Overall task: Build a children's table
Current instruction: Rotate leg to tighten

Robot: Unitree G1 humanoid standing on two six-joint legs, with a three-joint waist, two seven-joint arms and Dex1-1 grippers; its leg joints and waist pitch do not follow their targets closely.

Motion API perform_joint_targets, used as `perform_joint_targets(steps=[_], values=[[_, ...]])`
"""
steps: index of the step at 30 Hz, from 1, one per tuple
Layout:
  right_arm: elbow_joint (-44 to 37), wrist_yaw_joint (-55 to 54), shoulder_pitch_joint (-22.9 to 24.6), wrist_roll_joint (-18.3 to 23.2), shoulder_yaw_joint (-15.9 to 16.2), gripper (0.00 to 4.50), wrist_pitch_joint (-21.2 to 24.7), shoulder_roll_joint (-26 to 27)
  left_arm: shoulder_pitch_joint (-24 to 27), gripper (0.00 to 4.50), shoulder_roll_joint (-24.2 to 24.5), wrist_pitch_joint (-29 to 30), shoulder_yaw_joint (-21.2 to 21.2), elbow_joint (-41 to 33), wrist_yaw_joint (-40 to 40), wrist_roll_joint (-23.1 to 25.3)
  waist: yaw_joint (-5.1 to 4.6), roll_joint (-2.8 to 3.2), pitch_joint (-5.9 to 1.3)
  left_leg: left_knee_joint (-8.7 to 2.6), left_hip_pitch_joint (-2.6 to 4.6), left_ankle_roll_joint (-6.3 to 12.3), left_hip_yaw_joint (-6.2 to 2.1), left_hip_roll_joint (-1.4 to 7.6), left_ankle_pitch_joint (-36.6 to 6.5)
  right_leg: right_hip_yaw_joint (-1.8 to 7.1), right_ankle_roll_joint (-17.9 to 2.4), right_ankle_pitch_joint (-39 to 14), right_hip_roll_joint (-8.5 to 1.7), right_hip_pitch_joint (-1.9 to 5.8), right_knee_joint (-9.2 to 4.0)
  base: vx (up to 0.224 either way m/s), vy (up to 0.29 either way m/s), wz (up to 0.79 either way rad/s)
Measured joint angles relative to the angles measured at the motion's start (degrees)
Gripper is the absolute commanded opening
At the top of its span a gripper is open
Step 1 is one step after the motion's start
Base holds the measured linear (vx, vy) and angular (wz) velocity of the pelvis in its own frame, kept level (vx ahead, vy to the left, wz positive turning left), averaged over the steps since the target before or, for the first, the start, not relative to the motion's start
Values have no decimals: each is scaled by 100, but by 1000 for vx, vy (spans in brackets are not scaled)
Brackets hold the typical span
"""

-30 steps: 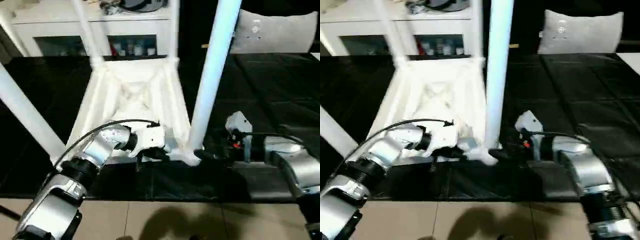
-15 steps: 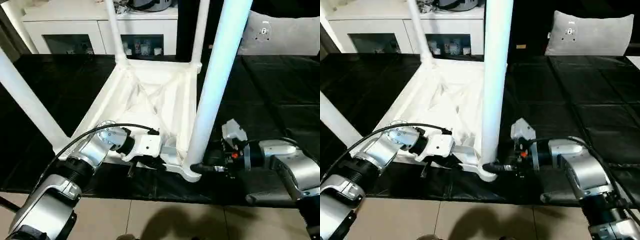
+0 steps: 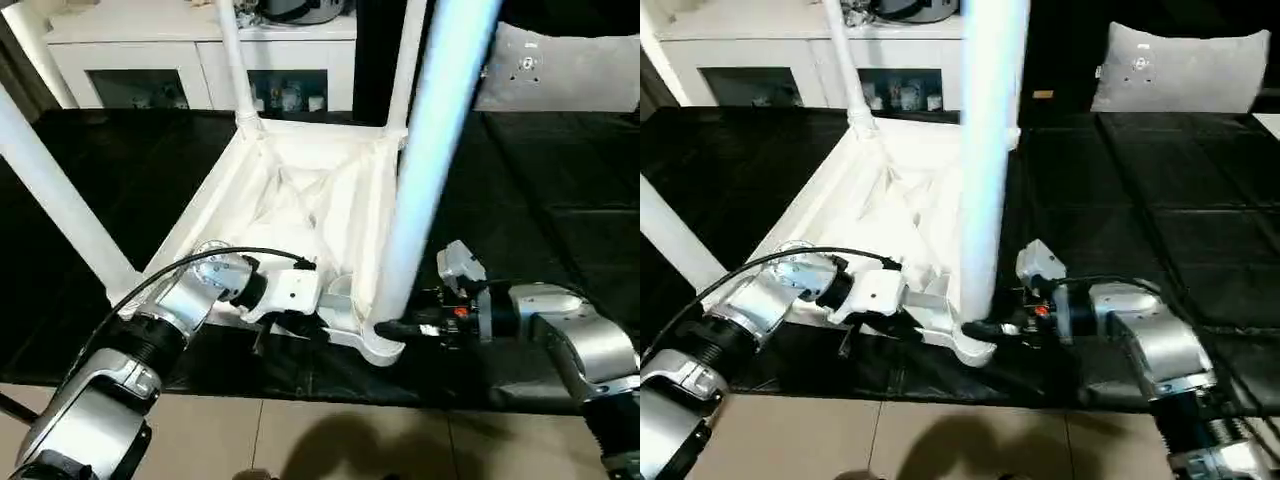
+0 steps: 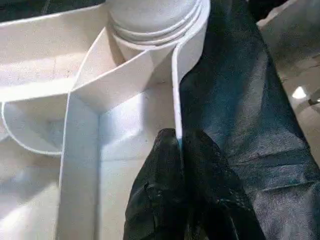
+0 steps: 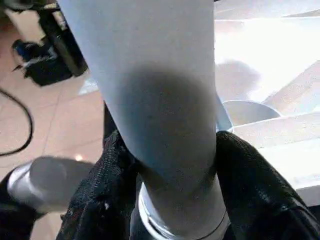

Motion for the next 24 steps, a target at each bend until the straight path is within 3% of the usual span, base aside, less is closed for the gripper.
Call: perform_joint_targets(steps=[4,9,14,15,18,19,24], values=[[-12,-1008,11,-247,-146,197,71,495,51,0,-64,733,227,-9,432,18,-159,6,-4,8,10,-7,3,-1,9,-2,1,0,0,4,0,0,0,0],[196,-2936,-265,-733,-490,195,428,1321,124,0,-624,1834,546,-172,1634,142,-586,7,-5,52,-10,-6,-18,-2,8,-45,3,0,-1,15,-56,0,0,0],[790,-4268,-689,-1026,-736,195,375,1929,145,0,-1243,2520,799,-203,2743,188,-868,17,-7,51,-10,2,-58,8,3,-153,4,1,-13,79,-162,0,0,0],[841,-4384,-699,-1075,-743,195,291,1985,145,0,-1293,2578,808,-223,2840,216,-883,17,-7,51,-3,6,-58,5,0,-153,4,1,-16,83,-162,0,0,0],[894,-4480,-697,-1107,-811,263,162,2069,146,0,-1346,2658,809,-276,2957,226,-903,16,-7,41,-24,15,-60,2,-7,-150,4,2,-18,85,-161,0,0,0],[895,-4463,-697,-1102,-832,263,154,2070,146,0,-1358,2658,809,-283,2967,228,-900,16,-7,37,-25,17,-60,2,-8,-146,5,2,-19,84,-159,0,0,0],[812,-4085,-583,-1080,-810,318,2,1854,145,0,-1321,2511,690,-335,2950,247,-825,17,-9,9,-18,20,-67,3,-10,-130,3,11,-20,80,-136,0,0,0]])
